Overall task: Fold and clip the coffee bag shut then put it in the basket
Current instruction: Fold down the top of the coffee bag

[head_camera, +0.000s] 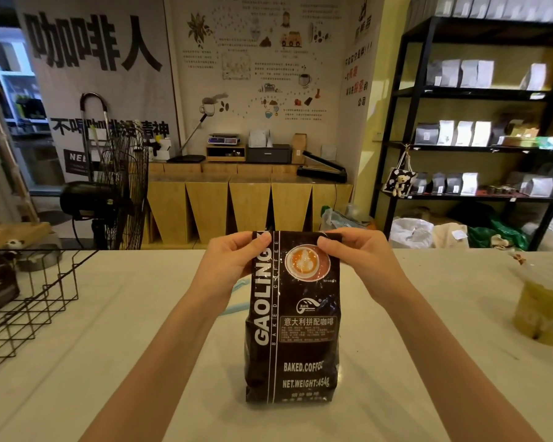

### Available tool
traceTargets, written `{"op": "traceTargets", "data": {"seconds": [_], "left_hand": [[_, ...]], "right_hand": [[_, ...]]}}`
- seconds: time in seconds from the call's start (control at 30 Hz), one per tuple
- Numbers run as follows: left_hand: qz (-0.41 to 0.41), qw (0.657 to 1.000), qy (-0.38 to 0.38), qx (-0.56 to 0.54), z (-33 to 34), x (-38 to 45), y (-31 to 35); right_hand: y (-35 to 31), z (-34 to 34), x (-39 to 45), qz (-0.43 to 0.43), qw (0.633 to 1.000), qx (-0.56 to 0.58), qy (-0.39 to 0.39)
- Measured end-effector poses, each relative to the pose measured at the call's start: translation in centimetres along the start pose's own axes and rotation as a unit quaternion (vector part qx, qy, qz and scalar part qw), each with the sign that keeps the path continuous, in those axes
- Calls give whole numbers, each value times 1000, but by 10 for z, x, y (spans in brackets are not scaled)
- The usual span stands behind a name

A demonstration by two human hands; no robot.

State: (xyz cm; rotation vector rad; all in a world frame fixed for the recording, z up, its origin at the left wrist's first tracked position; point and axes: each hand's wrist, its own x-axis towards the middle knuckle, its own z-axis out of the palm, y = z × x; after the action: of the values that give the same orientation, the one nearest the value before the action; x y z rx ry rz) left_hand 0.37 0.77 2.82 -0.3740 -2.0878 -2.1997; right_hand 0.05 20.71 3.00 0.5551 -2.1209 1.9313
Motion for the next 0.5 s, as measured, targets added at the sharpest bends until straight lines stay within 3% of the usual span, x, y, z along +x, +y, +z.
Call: {"op": "traceTargets", "data": {"seconds": [0.17,0.4,0.5], "left_hand": [[34,999,40,-14,6,-1,-6],[15,997,54,-62,10,-1,-11],[24,998,54,-34,9,0,-13]], "right_hand": [[4,3,-1,4,999,37,25],[11,6,3,47,996,65,36],[14,6,5,64,995,69,32]]}}
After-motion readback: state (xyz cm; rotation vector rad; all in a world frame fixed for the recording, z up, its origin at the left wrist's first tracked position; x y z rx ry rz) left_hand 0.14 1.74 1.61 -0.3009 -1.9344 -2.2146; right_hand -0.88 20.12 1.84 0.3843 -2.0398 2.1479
